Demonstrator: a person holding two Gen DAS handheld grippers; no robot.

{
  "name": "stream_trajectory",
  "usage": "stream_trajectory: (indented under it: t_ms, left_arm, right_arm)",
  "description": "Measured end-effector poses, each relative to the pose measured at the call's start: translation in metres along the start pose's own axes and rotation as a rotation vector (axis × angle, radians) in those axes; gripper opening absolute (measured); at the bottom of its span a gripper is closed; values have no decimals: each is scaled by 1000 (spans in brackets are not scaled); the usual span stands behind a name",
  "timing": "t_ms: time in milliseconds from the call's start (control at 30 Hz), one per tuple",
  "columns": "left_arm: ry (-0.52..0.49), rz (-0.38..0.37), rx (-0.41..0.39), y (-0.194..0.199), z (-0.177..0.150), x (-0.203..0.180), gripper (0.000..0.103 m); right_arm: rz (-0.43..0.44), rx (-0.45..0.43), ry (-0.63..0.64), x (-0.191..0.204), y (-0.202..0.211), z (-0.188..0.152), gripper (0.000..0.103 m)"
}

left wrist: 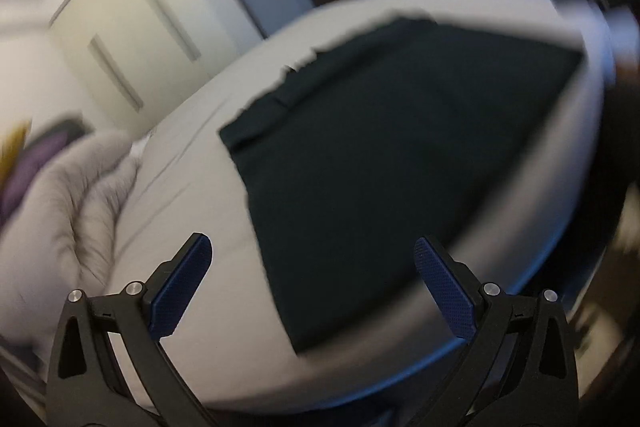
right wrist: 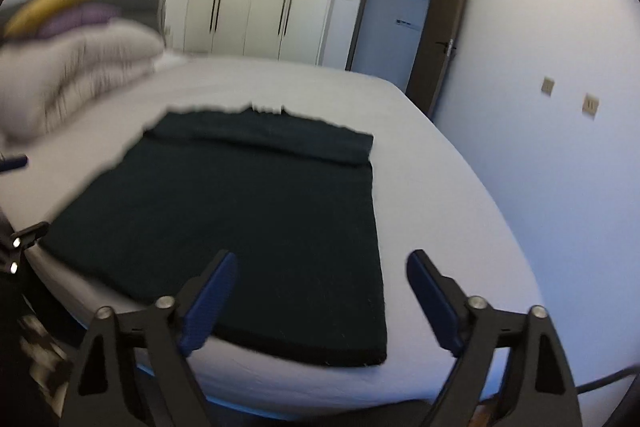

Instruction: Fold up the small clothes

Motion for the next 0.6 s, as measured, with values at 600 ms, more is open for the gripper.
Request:
stream_trajectory:
  t_ms: [600]
  left_arm:
    - [-372, 268, -5, -50, -36, -42, 93]
  right_arm:
    - [-76, 33, 252, 49, -29, -26, 85]
Point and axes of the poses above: each gripper's, at about its wrist camera, not at the fingertips, and y roughly against the way its jaws point, x to its left, z to its top, the point moved 8 cm from there along -y, roughly the way its jaws point, and after that the axes turned 13 degrees about x, right-handed, at the moved point
